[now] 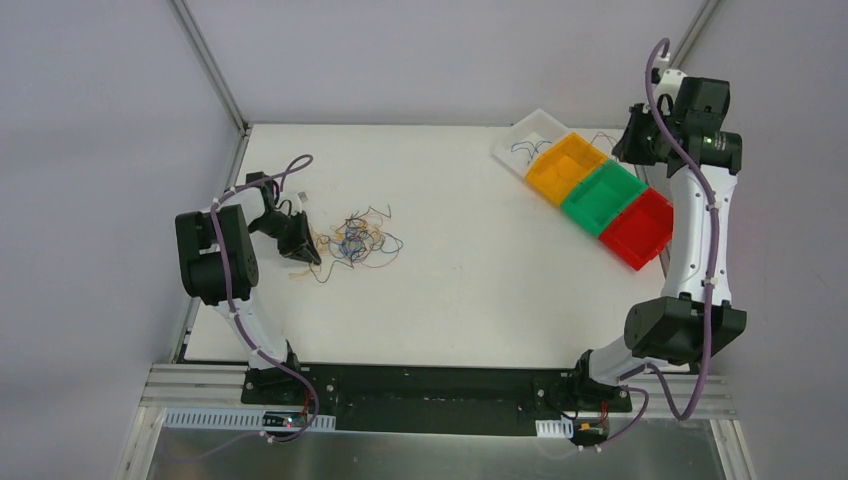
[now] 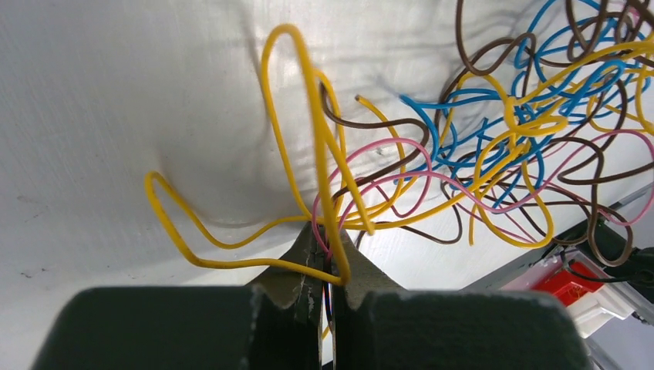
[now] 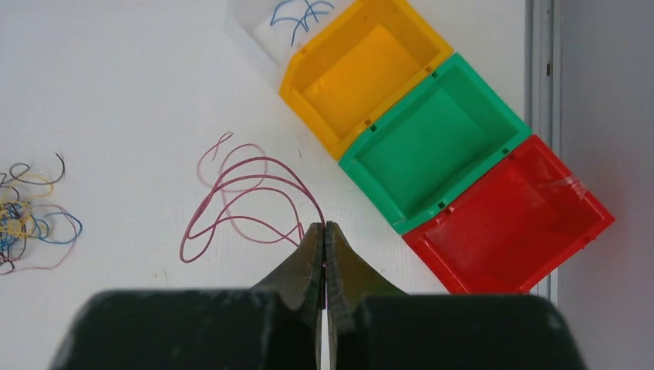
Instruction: Untangle the cables
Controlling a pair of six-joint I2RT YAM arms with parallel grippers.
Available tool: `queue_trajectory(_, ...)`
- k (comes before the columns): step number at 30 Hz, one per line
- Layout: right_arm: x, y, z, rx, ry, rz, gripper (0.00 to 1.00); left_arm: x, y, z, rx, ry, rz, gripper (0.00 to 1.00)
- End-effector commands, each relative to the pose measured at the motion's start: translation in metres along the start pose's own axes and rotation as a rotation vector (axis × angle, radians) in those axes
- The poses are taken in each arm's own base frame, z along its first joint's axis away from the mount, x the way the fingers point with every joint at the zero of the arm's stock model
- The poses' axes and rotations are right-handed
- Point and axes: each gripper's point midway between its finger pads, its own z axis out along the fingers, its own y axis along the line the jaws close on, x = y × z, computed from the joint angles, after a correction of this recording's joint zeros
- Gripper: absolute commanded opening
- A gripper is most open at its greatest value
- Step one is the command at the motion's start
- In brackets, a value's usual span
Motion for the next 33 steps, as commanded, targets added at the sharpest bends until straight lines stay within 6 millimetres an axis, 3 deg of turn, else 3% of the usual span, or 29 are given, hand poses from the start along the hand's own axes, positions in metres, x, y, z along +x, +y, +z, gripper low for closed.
queue_trajectory(1,-0.035,-0.004,0.003,-0.004,-0.077,0.038,0.00,-0.007,-0.025,-0.007,0.083,-0.010,0.028,0.00)
queue_trajectory(8,-0.074,-0.013,0.042,-0.015,-0.139,0.099,0.00,-0.003,-0.057,-0.001,0.158,0.017,0.062,0.00)
queue_trajectory(13,-0.081,-0.030,0.082,0.009,-0.134,0.106,0.00,0.003,-0.061,0.005,0.146,0.041,0.084,0.00)
queue_trajectory(24,-0.070,-0.065,0.158,0.065,-0.113,-0.006,0.00,-0.007,-0.072,0.013,0.126,0.048,0.113,0.00)
queue_trajectory(27,-0.054,-0.065,0.184,0.040,-0.063,-0.025,0.00,-0.007,-0.079,0.016,0.128,0.055,0.132,0.00)
queue_trajectory(30,-0.039,-0.055,0.199,-0.008,0.003,-0.052,0.19,-0.006,-0.089,0.019,0.155,0.067,0.151,0.00)
queue_trajectory(33,-0.036,-0.042,0.193,-0.068,0.032,-0.030,0.37,-0.001,-0.102,0.024,0.192,0.093,0.172,0.00)
